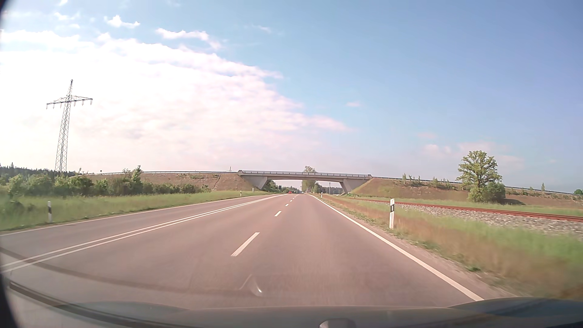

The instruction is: Follow the waypoints while adhering to traffic rules and regulations

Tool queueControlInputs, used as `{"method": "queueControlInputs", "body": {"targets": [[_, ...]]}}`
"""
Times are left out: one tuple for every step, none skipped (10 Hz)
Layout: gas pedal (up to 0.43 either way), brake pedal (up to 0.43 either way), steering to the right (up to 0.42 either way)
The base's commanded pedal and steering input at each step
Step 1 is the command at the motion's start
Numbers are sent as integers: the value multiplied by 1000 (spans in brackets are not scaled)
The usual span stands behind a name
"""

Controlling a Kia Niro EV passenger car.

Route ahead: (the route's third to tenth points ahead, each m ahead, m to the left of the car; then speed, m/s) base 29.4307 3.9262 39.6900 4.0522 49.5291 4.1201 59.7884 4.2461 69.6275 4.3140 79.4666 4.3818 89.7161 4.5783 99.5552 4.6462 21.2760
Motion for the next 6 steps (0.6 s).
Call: {"method": "queueControlInputs", "body": {"targets": [[260, 0, -5], [260, 0, -4], [260, 0, -3], [260, 0, -3], [260, 0, -3], [260, 0, -3]]}}
